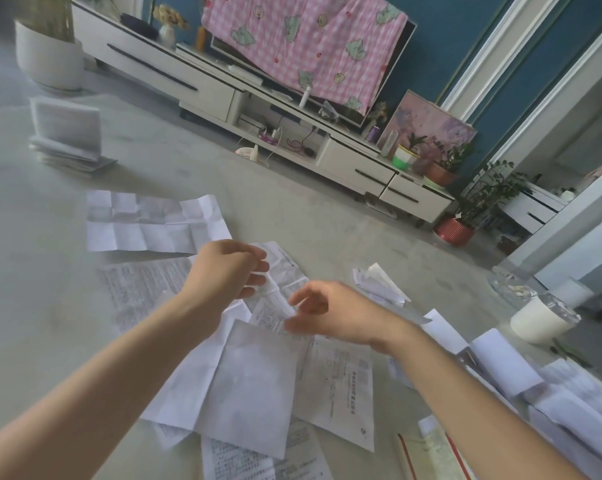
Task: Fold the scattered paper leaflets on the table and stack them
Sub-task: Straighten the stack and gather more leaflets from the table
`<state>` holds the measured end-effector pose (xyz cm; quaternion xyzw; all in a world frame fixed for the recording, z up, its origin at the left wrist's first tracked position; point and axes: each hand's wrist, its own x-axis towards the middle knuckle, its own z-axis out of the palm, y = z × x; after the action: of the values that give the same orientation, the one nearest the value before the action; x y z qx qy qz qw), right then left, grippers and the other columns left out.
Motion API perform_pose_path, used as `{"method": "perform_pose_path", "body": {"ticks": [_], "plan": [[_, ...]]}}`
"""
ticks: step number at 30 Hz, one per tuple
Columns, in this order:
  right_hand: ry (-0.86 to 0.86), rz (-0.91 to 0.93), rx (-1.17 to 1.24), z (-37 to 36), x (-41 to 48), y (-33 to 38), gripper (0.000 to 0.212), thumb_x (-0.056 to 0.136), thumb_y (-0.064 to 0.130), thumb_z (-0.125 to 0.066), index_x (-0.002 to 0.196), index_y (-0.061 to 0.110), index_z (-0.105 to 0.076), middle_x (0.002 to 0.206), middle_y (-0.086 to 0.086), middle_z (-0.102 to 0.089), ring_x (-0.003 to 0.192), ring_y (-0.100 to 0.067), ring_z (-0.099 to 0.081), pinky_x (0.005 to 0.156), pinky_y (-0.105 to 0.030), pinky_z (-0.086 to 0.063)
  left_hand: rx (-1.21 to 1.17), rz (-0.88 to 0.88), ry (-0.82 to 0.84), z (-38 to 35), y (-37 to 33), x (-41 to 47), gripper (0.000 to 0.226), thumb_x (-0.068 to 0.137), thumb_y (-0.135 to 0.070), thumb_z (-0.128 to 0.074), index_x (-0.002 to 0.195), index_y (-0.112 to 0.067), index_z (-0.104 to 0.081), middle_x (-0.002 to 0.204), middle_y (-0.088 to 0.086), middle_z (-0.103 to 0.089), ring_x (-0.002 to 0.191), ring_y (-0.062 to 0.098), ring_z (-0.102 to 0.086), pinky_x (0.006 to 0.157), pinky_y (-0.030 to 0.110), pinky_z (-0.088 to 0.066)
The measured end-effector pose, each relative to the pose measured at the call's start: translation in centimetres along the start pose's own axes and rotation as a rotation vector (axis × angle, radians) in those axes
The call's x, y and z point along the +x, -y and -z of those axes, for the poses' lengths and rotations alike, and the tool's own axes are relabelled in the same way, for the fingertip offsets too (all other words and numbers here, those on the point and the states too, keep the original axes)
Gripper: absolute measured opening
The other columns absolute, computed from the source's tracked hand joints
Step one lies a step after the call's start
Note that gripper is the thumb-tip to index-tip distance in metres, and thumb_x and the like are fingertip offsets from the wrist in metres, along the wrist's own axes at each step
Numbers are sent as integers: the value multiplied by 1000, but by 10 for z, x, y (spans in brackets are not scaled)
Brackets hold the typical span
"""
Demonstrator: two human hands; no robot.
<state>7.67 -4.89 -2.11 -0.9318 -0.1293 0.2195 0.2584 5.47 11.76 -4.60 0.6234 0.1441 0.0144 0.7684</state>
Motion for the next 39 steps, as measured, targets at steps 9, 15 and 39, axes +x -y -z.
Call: {"method": "perform_pose_path", "body": {"ticks": [9, 15, 39], "plan": [[102, 71, -71, -24, -3, 17, 33, 74, 15, -76, 101, 18, -57, 83, 0, -54, 71, -10, -50, 56, -14, -39, 194, -36, 146, 3, 2, 1, 11, 91, -11, -54, 91, -11, -65, 86, 4, -67, 78, 17, -60, 68, 23, -45], [-150, 125, 353, 18, -10, 15, 25, 75, 5, -74, 92, 19, -61, 68, 1, -64, 60, -5, -60, 59, -13, -45, 828, -274, 451, 17, -9, 2, 27, 82, -34, -68, 83, -7, -67, 74, 6, -55, 66, 19, -49, 61, 25, -39], [-235, 160, 814, 9, -14, 8, 24, 88, 0, -52, 87, 12, -72, 80, -5, -70, 66, -13, -62, 58, -22, -47, -58, -81, 161, 13, -10, -1, 28, 88, 5, -50, 77, -13, -68, 78, 7, -69, 66, 18, -63, 60, 23, -55]]}}
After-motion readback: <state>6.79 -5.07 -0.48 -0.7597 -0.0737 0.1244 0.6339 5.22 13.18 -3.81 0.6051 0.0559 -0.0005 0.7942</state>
